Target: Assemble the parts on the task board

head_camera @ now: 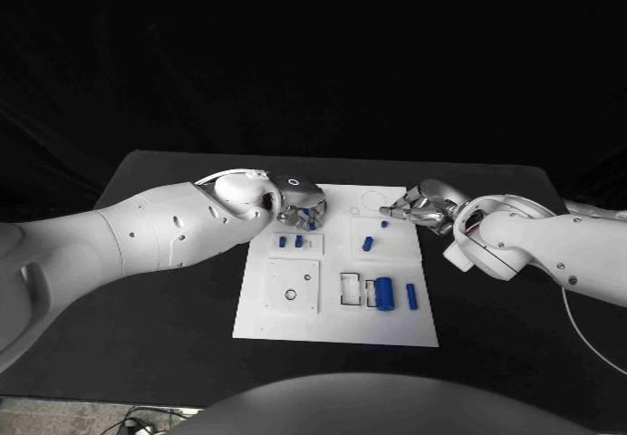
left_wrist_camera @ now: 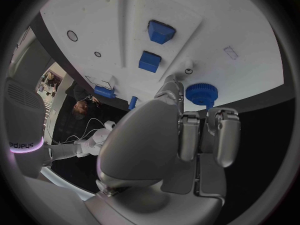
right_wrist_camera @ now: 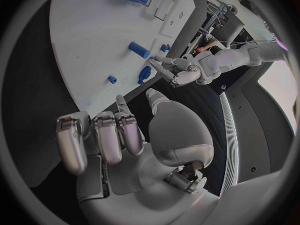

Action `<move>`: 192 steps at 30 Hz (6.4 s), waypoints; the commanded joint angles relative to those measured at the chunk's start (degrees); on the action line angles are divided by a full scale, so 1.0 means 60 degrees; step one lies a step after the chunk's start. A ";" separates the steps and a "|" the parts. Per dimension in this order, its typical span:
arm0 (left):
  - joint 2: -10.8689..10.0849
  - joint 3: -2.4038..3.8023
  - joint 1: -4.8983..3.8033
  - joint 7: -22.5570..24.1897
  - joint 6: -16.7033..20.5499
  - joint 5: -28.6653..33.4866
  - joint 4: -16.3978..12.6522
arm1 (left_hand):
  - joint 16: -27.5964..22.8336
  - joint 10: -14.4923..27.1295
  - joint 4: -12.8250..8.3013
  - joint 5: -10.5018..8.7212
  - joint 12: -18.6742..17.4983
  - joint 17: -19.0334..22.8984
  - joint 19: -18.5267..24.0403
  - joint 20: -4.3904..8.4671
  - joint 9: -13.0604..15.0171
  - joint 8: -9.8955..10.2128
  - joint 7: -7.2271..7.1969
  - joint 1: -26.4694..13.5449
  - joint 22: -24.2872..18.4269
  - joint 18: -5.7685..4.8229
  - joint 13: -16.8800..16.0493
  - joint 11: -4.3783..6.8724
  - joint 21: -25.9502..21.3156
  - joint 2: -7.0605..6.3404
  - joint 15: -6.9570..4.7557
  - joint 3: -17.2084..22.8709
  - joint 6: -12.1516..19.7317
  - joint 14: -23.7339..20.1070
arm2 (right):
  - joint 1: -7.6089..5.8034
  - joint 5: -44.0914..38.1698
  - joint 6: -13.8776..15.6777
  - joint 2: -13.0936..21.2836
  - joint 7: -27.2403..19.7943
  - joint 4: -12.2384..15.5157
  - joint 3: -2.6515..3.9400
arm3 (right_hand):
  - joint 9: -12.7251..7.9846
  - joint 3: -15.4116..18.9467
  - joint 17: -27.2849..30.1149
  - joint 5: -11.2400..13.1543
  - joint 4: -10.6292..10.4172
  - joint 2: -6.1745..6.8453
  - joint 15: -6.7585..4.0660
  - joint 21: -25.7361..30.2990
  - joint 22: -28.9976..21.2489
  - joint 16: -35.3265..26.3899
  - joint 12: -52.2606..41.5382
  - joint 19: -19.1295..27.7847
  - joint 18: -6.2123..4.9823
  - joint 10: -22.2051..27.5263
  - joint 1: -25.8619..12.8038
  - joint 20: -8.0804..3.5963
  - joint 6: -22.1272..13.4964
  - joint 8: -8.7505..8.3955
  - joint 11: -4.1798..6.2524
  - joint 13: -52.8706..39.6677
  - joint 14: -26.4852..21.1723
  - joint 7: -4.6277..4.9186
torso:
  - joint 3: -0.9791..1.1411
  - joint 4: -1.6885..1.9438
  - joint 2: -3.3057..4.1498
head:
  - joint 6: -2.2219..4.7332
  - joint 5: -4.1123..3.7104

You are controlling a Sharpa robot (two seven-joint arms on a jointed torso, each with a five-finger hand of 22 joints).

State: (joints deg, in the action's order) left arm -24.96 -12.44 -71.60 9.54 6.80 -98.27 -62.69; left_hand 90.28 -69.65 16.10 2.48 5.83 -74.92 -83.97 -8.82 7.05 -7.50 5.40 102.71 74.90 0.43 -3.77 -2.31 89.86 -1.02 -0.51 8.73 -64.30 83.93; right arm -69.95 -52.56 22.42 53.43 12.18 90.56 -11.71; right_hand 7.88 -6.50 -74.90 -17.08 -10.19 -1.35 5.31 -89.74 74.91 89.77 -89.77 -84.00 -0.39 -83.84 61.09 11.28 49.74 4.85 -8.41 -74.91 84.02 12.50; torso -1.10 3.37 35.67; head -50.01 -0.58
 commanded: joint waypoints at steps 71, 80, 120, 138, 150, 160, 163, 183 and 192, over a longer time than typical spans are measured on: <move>-0.1194 -0.0008 -0.0510 -0.0138 -0.0776 0.0407 -0.1000 | -0.0047 0.0233 0.0073 0.0057 -0.0396 -0.2513 -0.1004 0.0081 -0.0142 0.0325 0.0022 -0.0192 0.2516 -0.0072 0.0041 -0.0057 0.0023 0.0012 0.0119 0.0521 0.0248 0.1011 | 0.0014 -0.0013 -0.0168 0.0005 -0.0026 -0.0033 -0.0001 | 0.0016 0.0063 -0.2516 -0.0030 -0.0019 -0.0067 0.0014 -0.0043 0.2515 0.0039 -0.0038 -0.1000 0.0064 -0.1026 -0.0001 0.0068 0.0069 0.0046 -0.0021 -0.2515 0.0996 -0.0027 | 0.0000 -0.0017 0.0008 | 0.0002 0.0070; -0.1126 -0.0008 -0.0472 -0.0100 -0.0822 0.0122 -0.0919 | -0.0047 0.0271 0.0064 0.0055 -0.0395 -0.2513 -0.1004 0.0081 -0.0150 0.0344 0.0003 -0.0182 0.2516 -0.0072 0.0040 -0.0041 0.0023 -0.0010 0.0116 0.0560 0.0264 0.1011 | 0.0014 -0.0013 -0.0186 0.0010 -0.0029 -0.0027 -0.0001 | 0.0028 0.0072 -0.2516 -0.0035 -0.0019 -0.0076 0.0001 -0.0043 0.2515 0.0039 -0.0038 -0.1000 0.0064 -0.1026 0.0001 0.0058 0.0105 0.0066 -0.0007 -0.2515 0.0996 -0.0042 | 0.0001 -0.0018 0.0007 | 0.0002 0.0083; -0.0901 -0.0008 -0.0430 0.0110 -0.0980 0.0117 -0.0620 | -0.0047 0.0320 0.0074 0.0055 -0.0393 -0.2513 -0.1004 0.0081 -0.0161 0.0368 -0.0014 -0.0201 0.2516 -0.0072 0.0039 -0.0024 0.0023 -0.0019 0.0100 0.0616 0.0283 0.1011 | 0.0014 -0.0013 -0.0235 0.0009 0.0018 -0.0006 0.0000 | 0.0030 0.0073 -0.2516 -0.0036 -0.0017 -0.0077 -0.0001 -0.0043 0.2515 0.0039 -0.0038 -0.1000 0.0064 -0.1026 0.0004 0.0056 0.0111 0.0070 -0.0004 -0.2515 0.0996 -0.0045 | -0.0006 -0.0024 0.0009 | 0.0002 0.0031; -0.0810 -0.0008 -0.0429 0.0083 -0.1128 0.0135 -0.0607 | -0.0047 0.0361 0.0070 0.0055 -0.0396 -0.2513 -0.1004 0.0081 -0.0171 0.0391 -0.0026 -0.0209 0.2516 -0.0072 0.0040 -0.0015 0.0023 -0.0043 0.0093 0.0648 0.0309 0.1011 | 0.0014 -0.0013 -0.0246 0.0007 0.0034 0.0011 0.0000 | 0.0030 0.0073 -0.2516 -0.0036 -0.0017 -0.0077 -0.0001 -0.0043 0.2515 0.0039 -0.0038 -0.1000 0.0064 -0.1026 0.0004 0.0056 0.0111 0.0070 -0.0004 -0.2515 0.0996 -0.0045 | -0.0002 -0.0015 0.0008 | 0.0002 -0.0005; -0.0798 -0.0008 -0.0428 -0.0067 -0.1294 0.0123 -0.0602 | -0.0047 0.0647 0.0032 0.0053 -0.0412 -0.2513 -0.1004 0.0082 -0.0229 0.0514 -0.0097 -0.0216 0.2516 -0.0072 0.0049 -0.0034 0.0023 -0.0387 0.0106 0.0672 0.0488 0.1011 | 0.0014 -0.0013 -0.0245 0.0009 0.0033 0.0013 0.0000 | 0.0030 0.0073 -0.2516 -0.0036 -0.0017 -0.0077 -0.0001 -0.0043 0.2515 0.0039 -0.0038 -0.1000 0.0064 -0.1026 0.0004 0.0056 0.0111 0.0070 -0.0004 -0.2515 0.0996 -0.0045 | 0.0002 -0.0005 0.0006 | 0.0002 -0.0007; -0.0800 -0.0009 -0.0427 -0.0072 -0.1266 0.0114 -0.0606 | -0.0047 0.0901 0.0057 0.0053 -0.0401 -0.2513 -0.1004 0.0078 -0.0291 0.0604 -0.0185 -0.0266 0.2516 -0.0072 0.0045 -0.0009 0.0023 -0.0703 0.0082 0.0681 0.0685 0.1011 | 0.0014 -0.0013 -0.0258 0.0005 0.0031 0.0026 0.0000 | 0.0034 0.0075 -0.2516 -0.0038 -0.0014 -0.0078 -0.0005 -0.0043 0.2515 0.0039 -0.0038 -0.1000 0.0064 -0.1026 0.0007 0.0053 0.0121 0.0075 0.0000 -0.2515 0.0996 -0.0050 | -0.0004 -0.0009 0.0006 | 0.0002 0.0002; -0.0805 -0.0009 -0.0427 -0.0085 -0.1242 0.0103 -0.0605 | -0.0047 0.0977 0.0062 0.0054 -0.0403 -0.2513 -0.1004 0.0077 -0.0303 0.0610 -0.0196 -0.0281 0.2516 -0.0072 0.0046 0.0021 0.0023 -0.0749 0.0065 0.0696 0.0721 0.1011 | 0.0014 -0.0013 -0.0262 0.0006 0.0033 0.0029 0.0000 | 0.0034 0.0075 -0.2516 -0.0038 -0.0014 -0.0078 -0.0005 -0.0043 0.2515 0.0039 -0.0038 -0.1000 0.0064 -0.1026 0.0007 0.0053 0.0121 0.0075 0.0000 -0.2515 0.0996 -0.0050 | -0.0002 -0.0011 0.0007 | 0.0002 0.0012; -0.0908 -0.0009 -0.0427 -0.0096 -0.0308 0.0148 -0.0657 | -0.0047 0.1600 0.0086 0.0053 -0.0378 -0.2513 -0.1004 0.0027 -0.0529 0.0639 -0.0767 -0.1372 0.2516 -0.0072 0.0039 -0.0583 0.0023 -0.0969 0.0526 0.0587 0.1702 0.1011 | 0.0014 -0.0013 -0.0289 0.0025 0.0038 0.0028 0.0000 | 0.0038 0.0074 -0.2516 -0.0040 -0.0013 -0.0082 -0.0007 -0.0043 0.2515 0.0039 -0.0038 -0.1000 0.0064 -0.1026 0.0010 0.0051 0.0137 0.0084 0.0003 -0.2515 0.0996 -0.0054 | -0.0002 -0.0010 0.0003 | 0.0002 0.0014; -0.1072 -0.0006 -0.0427 0.0256 0.0457 0.0460 -0.0738 | -0.0047 0.1664 0.0104 0.0047 -0.0360 -0.2513 -0.1004 -0.0004 -0.0520 0.0606 -0.0702 -0.1923 0.2516 -0.0072 0.0029 -0.0616 0.0023 -0.1077 0.0556 0.0375 0.1787 0.1011 | 0.0015 -0.0013 -0.0235 0.0028 0.0016 0.0022 0.0000 | 0.0039 0.0074 -0.2516 -0.0040 -0.0013 -0.0083 -0.0007 -0.0043 0.2515 0.0039 -0.0038 -0.1000 0.0064 -0.1026 0.0011 0.0051 0.0140 0.0085 0.0004 -0.2515 0.0996 -0.0055 | -0.0005 -0.0009 0.0005 | 0.0002 0.0011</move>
State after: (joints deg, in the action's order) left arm -31.24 -12.52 -74.14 9.38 5.52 -97.07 -66.87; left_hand 90.29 -60.08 16.70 2.54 3.49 -75.05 -83.97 -8.82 3.93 -3.74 1.11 91.51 74.90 0.44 -3.52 -6.13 89.86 -7.39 2.55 11.14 -53.82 83.95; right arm -69.90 -52.41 21.48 53.59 12.43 90.64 -11.71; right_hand 8.04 -6.34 -74.94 -17.08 -10.36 -1.35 5.31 -89.74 74.91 89.77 -89.77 -84.00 -0.38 -83.85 61.09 11.28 50.11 5.07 -8.40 -74.91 84.02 12.13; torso -1.10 3.31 35.71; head -50.01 -0.46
